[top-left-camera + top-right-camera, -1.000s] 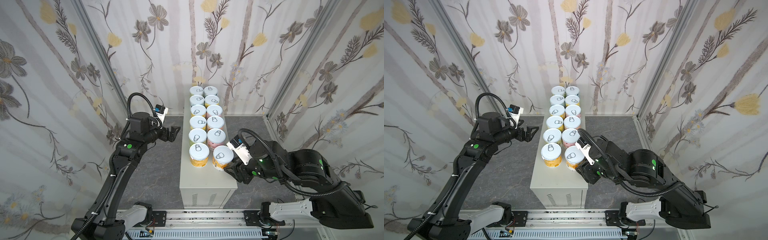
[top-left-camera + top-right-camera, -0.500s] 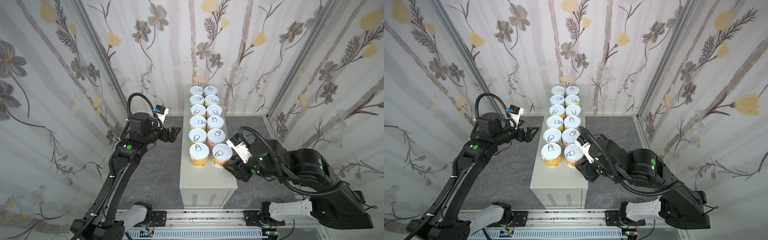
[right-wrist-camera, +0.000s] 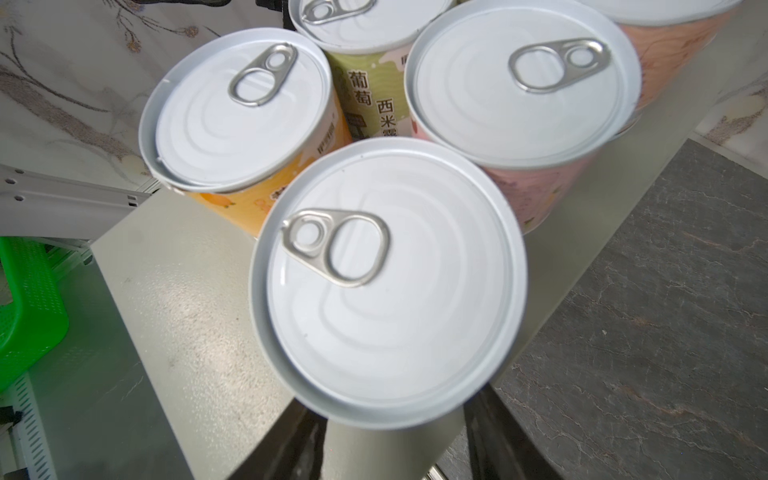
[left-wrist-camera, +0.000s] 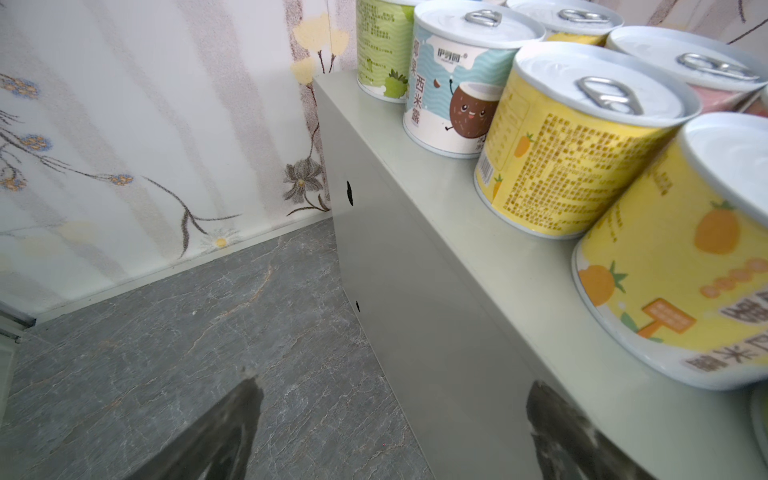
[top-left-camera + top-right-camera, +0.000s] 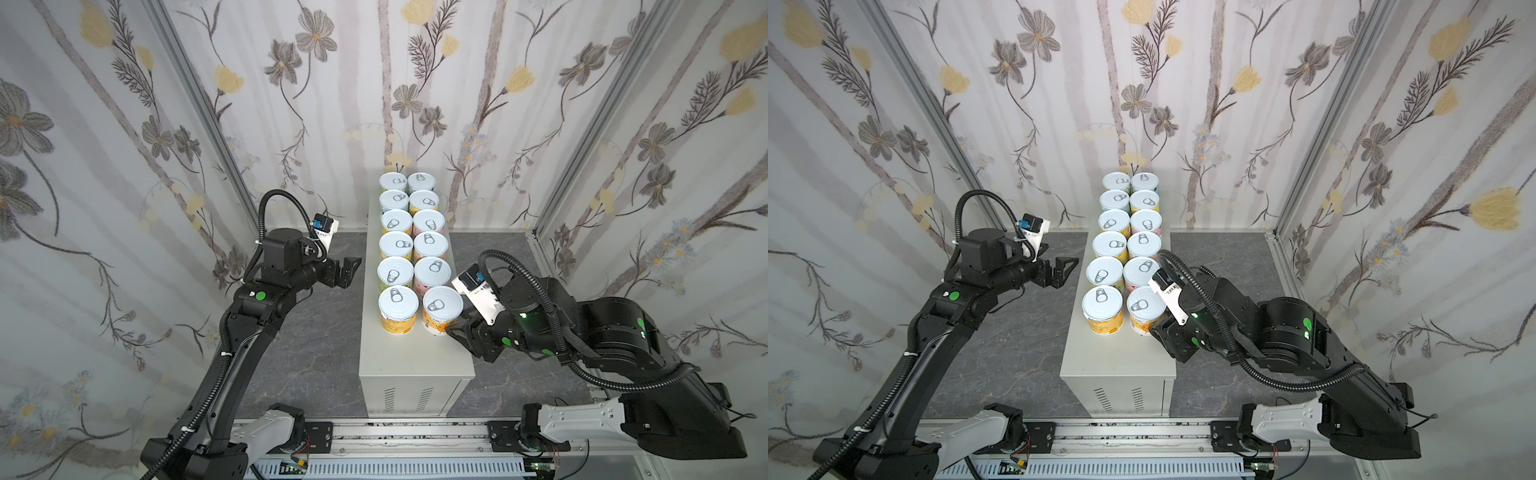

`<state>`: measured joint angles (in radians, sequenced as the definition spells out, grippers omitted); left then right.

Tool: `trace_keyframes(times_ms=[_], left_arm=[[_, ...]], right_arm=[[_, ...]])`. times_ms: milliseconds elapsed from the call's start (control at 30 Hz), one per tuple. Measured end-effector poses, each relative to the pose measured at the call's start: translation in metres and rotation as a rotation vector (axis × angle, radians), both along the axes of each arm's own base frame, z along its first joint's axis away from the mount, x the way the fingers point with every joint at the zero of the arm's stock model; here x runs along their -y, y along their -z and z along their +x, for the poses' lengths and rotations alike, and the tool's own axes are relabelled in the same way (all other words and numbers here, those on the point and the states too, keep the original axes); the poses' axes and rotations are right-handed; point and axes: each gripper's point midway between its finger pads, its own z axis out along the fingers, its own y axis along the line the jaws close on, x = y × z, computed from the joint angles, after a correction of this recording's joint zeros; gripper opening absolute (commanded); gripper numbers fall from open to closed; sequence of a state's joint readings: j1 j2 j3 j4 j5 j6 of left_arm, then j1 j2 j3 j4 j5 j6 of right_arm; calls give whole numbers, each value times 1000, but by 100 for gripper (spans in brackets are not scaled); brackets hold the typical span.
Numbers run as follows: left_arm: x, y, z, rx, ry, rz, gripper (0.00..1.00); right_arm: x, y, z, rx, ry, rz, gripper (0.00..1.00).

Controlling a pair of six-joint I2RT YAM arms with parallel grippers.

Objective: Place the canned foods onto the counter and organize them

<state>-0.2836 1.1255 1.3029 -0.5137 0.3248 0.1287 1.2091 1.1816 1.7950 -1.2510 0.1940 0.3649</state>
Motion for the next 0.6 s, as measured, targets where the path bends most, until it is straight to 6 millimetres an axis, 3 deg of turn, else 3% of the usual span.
trace_keyframes(times_ms=[600], left_arm=[[4,2,-1,5,1,27,100]], right_arm=[[-8,9,4,-27,-26,-19,53]])
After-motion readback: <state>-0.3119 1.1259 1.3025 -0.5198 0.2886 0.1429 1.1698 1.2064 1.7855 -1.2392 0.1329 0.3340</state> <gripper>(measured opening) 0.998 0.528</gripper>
